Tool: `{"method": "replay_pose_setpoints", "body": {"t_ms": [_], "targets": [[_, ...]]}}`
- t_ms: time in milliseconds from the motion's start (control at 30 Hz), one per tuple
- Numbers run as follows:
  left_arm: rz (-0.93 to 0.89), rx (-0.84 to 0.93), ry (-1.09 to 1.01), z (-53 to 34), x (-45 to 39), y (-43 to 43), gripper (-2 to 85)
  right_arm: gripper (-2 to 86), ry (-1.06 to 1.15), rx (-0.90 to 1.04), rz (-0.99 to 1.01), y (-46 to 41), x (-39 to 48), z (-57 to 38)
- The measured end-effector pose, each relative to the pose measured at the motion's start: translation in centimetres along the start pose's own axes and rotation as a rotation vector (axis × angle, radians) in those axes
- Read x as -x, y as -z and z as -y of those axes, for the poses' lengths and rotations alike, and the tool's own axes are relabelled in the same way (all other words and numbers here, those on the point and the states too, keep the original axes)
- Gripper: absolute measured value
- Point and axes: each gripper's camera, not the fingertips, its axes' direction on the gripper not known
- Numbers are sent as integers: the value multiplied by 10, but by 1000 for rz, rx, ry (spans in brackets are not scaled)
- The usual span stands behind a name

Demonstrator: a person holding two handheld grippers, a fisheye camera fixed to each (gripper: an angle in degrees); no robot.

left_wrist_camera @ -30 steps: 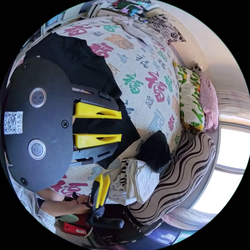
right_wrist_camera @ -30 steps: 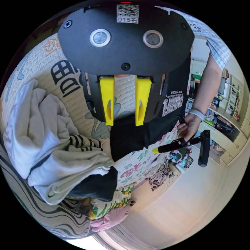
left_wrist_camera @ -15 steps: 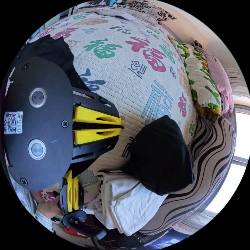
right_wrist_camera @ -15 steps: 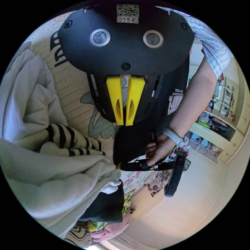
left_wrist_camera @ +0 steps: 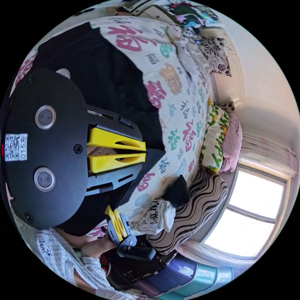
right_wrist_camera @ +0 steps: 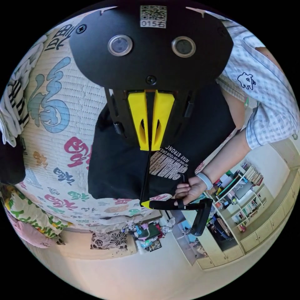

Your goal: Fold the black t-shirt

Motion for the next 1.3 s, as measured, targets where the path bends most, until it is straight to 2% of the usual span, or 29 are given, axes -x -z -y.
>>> {"method": "replay_pose_setpoints", "body": {"t_ms": [167, 233, 333, 433, 500, 633, 700, 900, 967, 1000, 1067, 1167, 1300], "targets": [[77, 147, 67, -36, 31, -12, 54, 44, 17, 131, 62, -26, 1, 1], [77, 118, 70, -34, 37, 0, 68, 58, -10, 69, 84, -14, -9, -1], [81, 30, 48, -8, 33, 10, 75, 66, -146, -65, -108, 4, -36, -2], [51, 25, 49, 32, 24, -27, 82, 83, -244, -64, -212, -1, -57, 4], [77, 97, 72, 59, 20, -80, 89, 90, -277, -12, -238, -18, -67, 12], [58, 189, 133, 80, 26, -142, 71, 81, -275, 9, -204, -34, -71, 16], [-3, 161, 161, 84, 31, -156, 42, 33, -290, -20, -87, -33, -78, 16], [-34, 74, 114, 105, 15, -162, 23, 0, -352, -77, -86, -33, -83, 15], [25, 96, 94, 108, 10, -170, 29, -2, -405, -87, -207, -34, -83, 13], [83, 140, 77, 108, 8, -178, 35, -2, -414, -101, -152, -34, -85, 12], [87, 131, 80, 104, 8, -177, 52, 0, -420, -131, -53, -32, -87, 11], [71, 70, 84, 93, 7, -149, 74, 13, -345, -208, -75, -22, -65, 19], [63, 50, 41, 62, 2, -100, 82, 67, -210, -143, -113, -39, -22, 48]]}}
